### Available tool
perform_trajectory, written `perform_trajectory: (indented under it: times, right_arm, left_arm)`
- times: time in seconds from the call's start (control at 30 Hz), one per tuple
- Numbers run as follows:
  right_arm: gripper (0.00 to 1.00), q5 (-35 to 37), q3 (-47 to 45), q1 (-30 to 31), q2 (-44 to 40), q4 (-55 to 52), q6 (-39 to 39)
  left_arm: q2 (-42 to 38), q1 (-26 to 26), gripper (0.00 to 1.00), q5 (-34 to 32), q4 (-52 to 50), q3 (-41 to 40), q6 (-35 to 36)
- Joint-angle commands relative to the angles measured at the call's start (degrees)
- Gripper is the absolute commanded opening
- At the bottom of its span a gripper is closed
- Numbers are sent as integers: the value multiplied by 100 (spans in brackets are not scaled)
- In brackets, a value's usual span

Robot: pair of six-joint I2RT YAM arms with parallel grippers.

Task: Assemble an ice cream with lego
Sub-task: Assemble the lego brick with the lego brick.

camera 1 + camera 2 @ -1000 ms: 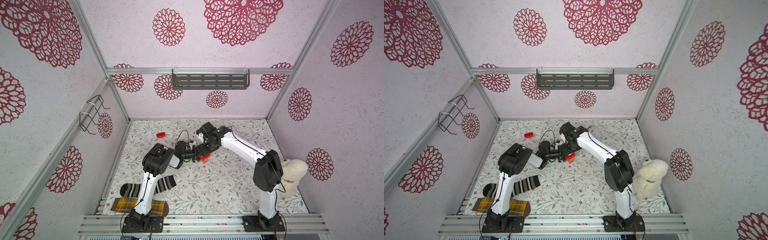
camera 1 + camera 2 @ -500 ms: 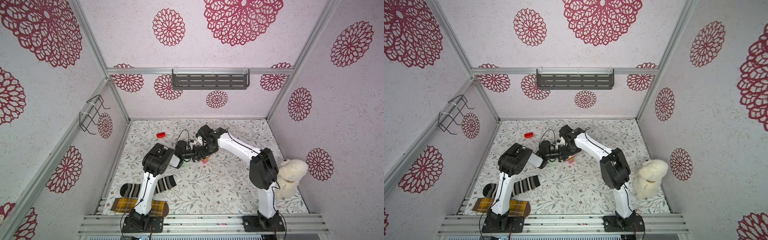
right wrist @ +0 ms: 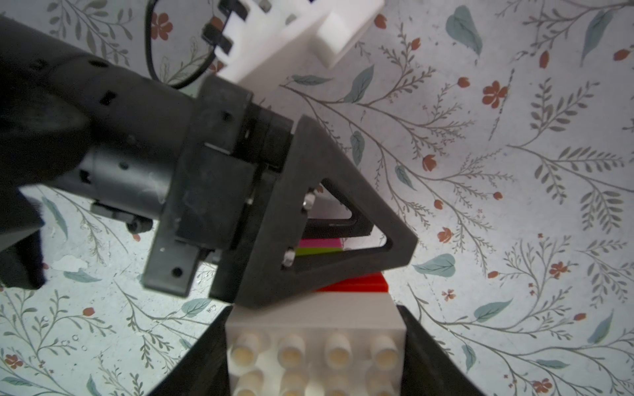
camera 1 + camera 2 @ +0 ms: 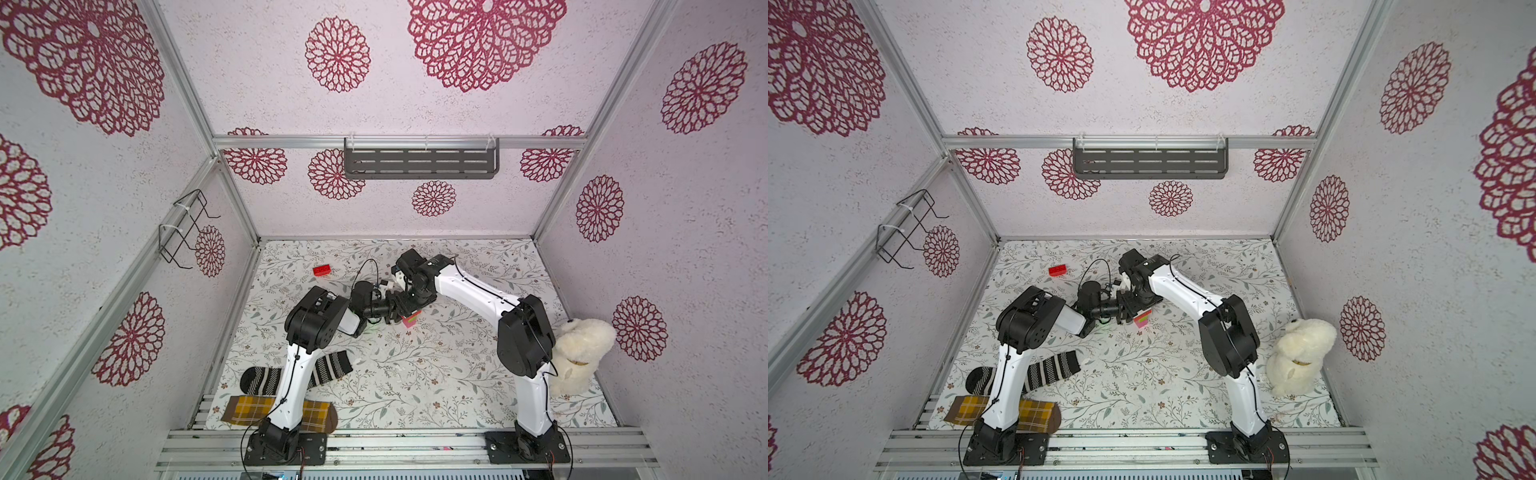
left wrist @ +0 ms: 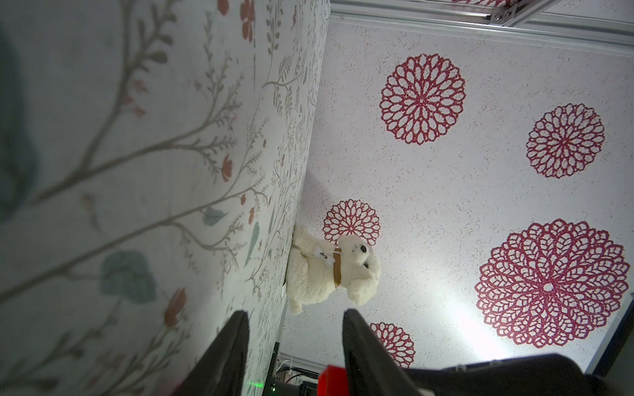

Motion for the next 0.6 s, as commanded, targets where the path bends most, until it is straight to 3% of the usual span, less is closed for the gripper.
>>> perform_trajectory:
  times: [0.0,0.57]
  right_arm:
    - [52,-81,158,-101,62,1,-150]
    - [65,-723,-158,-114,10,172,-223]
  left_arm:
    - [150,-29,49,113,73,105,79]
    - [178,-32,51,206,111,134,97]
